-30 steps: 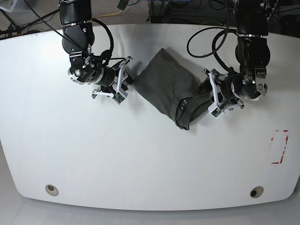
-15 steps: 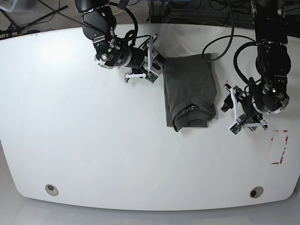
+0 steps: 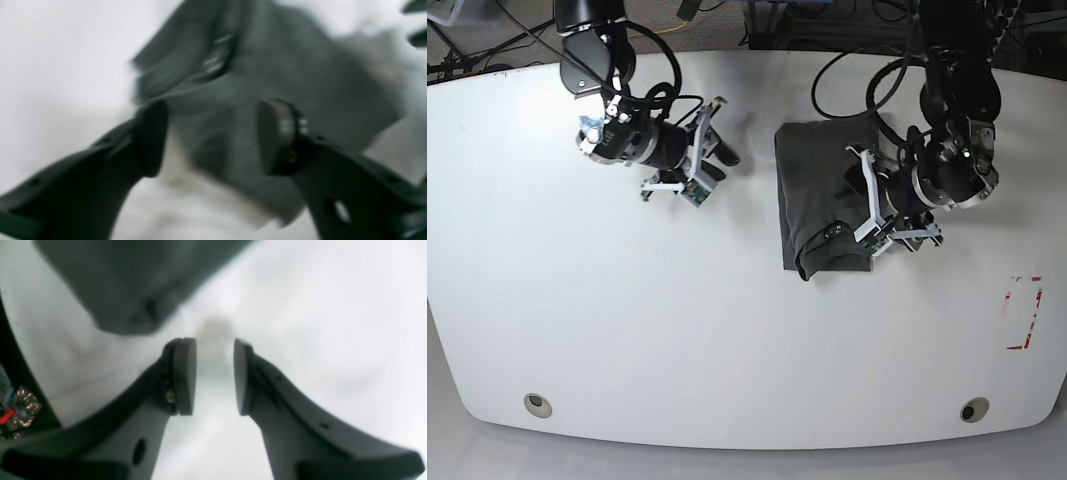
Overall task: Fold the T-shirt properly
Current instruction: 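Grasp the folded shirt with the left gripper and carry it off the table edge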
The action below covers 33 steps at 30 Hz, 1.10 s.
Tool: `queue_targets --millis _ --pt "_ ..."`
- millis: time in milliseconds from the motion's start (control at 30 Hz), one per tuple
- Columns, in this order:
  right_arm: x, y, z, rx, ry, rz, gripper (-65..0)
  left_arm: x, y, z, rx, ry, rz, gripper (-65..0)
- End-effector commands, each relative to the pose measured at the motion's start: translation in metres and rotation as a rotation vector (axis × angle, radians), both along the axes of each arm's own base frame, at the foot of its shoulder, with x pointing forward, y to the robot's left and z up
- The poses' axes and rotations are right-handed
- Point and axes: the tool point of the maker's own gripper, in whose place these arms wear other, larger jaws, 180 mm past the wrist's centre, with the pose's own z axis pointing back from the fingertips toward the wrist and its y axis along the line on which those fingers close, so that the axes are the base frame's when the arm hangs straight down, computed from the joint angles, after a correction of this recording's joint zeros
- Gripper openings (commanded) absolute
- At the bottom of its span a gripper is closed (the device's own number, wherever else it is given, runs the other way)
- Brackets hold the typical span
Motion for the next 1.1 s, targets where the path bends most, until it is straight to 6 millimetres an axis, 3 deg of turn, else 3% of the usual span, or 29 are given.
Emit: queue_targets --millis 0,67,333,600,733,900,1067 --pt "0.013 -0.007 0.017 0.067 -0.034 -0.019 -46.3 0.007 -0.010 0.010 -0.081 -0.018 0.074 -16.4" --pt "0.017 -0.019 0.016 0.101 -0.007 -0.048 -46.3 0.010 -0.017 0.012 -0.161 -0.006 0.161 -13.5" --pt "0.034 -0.052 0.014 0.181 0.035 -0.164 -46.3 0.005 -0.039 0.003 -0.408 0.016 0.440 -13.3" --pt "0.037 -0.056 0.015 0.176 0.027 -0.176 -46.3 -0.019 -0.063 -0.033 -0.221 -0.056 0.435 -13.3" --pt "0.043 -0.056 0.019 0.178 0.015 -0.175 -46.3 -0.019 -0.057 -0.052 -0.154 -0.085 0.454 -13.3" --pt "0.045 -0.056 0.022 0.178 0.006 -0.174 -46.3 -0.024 -0.026 -0.086 -0.082 -0.035 0.526 -13.3" --pt "0.048 -0.059 0.025 0.172 -0.006 -0.172 -46.3 -0.010 0.017 -0.085 -0.015 -0.069 0.571 -13.3"
